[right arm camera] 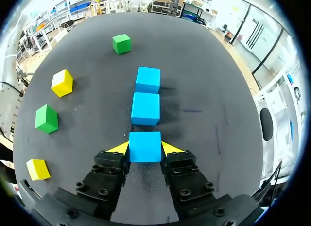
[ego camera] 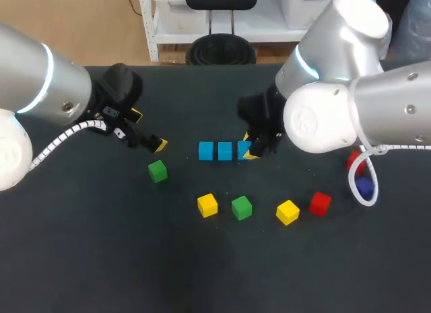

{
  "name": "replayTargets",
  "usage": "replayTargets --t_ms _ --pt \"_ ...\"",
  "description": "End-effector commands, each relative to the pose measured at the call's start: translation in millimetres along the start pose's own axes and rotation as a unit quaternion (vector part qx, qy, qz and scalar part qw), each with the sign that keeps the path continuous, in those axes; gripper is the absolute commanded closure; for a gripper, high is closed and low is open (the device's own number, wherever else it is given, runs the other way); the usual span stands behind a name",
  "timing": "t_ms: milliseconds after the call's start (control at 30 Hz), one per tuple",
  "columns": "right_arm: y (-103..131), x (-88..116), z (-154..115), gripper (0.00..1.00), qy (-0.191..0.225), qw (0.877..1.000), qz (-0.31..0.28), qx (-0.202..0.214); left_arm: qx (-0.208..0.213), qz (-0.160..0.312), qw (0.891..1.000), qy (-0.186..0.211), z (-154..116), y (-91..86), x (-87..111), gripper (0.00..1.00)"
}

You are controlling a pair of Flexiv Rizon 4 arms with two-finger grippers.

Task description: Place the blue cubes, place green cubes on the blue cubes, place the yellow cubes on the green cubes, then place the red cubes on the yellow cubes, and place purple cube on the red cubes.

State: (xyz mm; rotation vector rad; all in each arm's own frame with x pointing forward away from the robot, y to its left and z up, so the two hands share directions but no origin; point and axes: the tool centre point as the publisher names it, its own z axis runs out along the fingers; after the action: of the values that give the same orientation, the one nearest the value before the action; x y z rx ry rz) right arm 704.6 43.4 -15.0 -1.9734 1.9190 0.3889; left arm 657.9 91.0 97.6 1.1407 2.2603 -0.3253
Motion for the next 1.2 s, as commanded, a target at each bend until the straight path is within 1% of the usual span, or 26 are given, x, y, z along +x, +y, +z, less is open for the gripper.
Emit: replayTargets --t_ms 33,100,167,200,233,267,300,767,1200 --pt "-1.3 0.2 1.9 1.00 -0.002 1.000 0.000 -0.002 -0.003 -0.001 1.000 0.002 -0.3 -1.1 -0.5 0.00" --pt "-1.2 0.2 1.9 1.00 -0.002 1.000 0.000 -0.003 -0.003 -0.001 1.000 0.002 -0.3 -1.1 -0.5 0.00" --pt "-0.9 0.2 1.8 0.68 -0.002 1.000 -0.001 -0.004 -0.003 -0.001 1.000 0.002 -0.3 -1.1 -0.5 0.00" --pt "-0.7 0.1 1.8 0.58 -0.002 1.000 -0.002 -0.005 -0.003 -0.001 1.000 0.002 -0.3 -1.1 -0.5 0.00" --pt "-0.6 0.1 1.8 0.53 -0.002 1.000 -0.002 -0.005 -0.003 -0.001 1.000 0.002 -0.3 -1.1 -0.5 0.00" --pt "-0.5 0.0 1.7 0.20 -0.002 1.000 -0.002 -0.006 -0.003 -0.001 1.000 0.002 -0.3 -1.1 -0.5 0.00" --pt "-0.3 0.0 1.6 0.00 -0.002 1.000 -0.002 -0.006 -0.003 -0.001 1.000 0.002 -0.3 -1.1 -0.5 0.00" --pt "3.8 0.2 -11.2 0.00 -0.003 1.000 -0.003 0.003 -0.003 -0.001 1.000 0.002 -0.3 -1.1 -0.5 0.00" --pt "23.7 0.1 -63.7 0.00 0.002 1.000 -0.006 0.025 -0.003 -0.001 1.000 0.002 -0.3 -1.1 -0.5 0.00"
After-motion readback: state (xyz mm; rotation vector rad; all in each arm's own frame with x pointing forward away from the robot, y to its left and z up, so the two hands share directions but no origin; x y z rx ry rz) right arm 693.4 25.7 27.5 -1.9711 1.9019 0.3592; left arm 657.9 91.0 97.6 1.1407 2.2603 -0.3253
